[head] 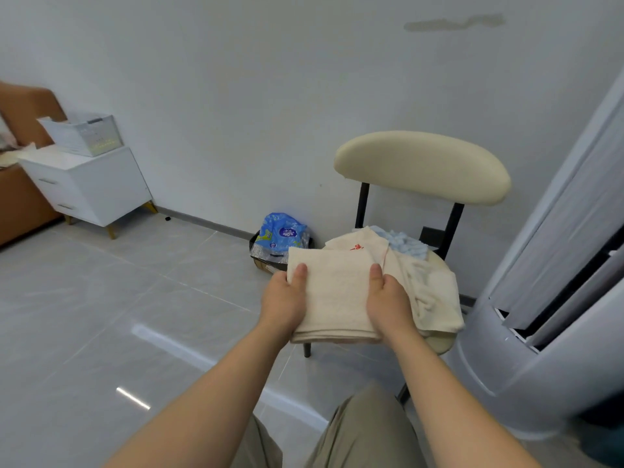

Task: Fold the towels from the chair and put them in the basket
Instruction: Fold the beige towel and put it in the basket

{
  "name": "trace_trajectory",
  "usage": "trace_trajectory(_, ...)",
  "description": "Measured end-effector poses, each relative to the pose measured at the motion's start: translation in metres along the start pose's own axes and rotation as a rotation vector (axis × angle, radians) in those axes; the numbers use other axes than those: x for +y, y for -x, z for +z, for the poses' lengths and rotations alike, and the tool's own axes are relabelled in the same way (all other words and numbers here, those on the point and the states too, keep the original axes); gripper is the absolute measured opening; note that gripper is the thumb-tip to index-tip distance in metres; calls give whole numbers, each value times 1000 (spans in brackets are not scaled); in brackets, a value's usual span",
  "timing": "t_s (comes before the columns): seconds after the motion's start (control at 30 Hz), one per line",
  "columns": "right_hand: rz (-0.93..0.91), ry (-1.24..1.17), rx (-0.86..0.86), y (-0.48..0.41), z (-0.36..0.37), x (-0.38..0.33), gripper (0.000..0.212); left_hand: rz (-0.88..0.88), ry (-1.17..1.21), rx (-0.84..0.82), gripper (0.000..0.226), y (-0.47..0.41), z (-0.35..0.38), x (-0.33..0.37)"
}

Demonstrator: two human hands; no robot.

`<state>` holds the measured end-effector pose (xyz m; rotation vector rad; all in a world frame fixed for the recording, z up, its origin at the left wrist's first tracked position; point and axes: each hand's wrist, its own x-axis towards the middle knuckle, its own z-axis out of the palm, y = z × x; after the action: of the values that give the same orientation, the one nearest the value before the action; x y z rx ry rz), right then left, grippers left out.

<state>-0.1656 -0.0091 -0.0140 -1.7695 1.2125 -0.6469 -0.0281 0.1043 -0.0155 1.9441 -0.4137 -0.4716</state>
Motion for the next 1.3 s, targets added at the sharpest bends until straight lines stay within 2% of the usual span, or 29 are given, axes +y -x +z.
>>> trace_trajectory(0.33,140,65,-41,-77,69,-13,72,-78,45,-76,48,-114,1,-23)
trace_trajectory(0.5,178,50,-42,-121,102,-60,72,-119,109,-98,45,-176,-22,-1)
trace_trajectory(0.63,187,85,-60,-124,86,-156,69,-144,147,-106,47,-189,-77,79)
trace_trajectory(0.9,123,-12,-42,-101,-8,-398,61,-50,111,-74,44,-163,-214,318)
trace_trajectory(0.97,119,-15,-22,-92,-26,-442,65,-37,115,-64,44,-153,-241,360)
trace_trajectory(1.1,86,-17,6,-74,-38,-496,65,-12,111,-56,46,-143,-281,401)
trace_trajectory(1.3,34,3,25,-56,-13,-525,62,33,88,-43,47,-148,-326,405)
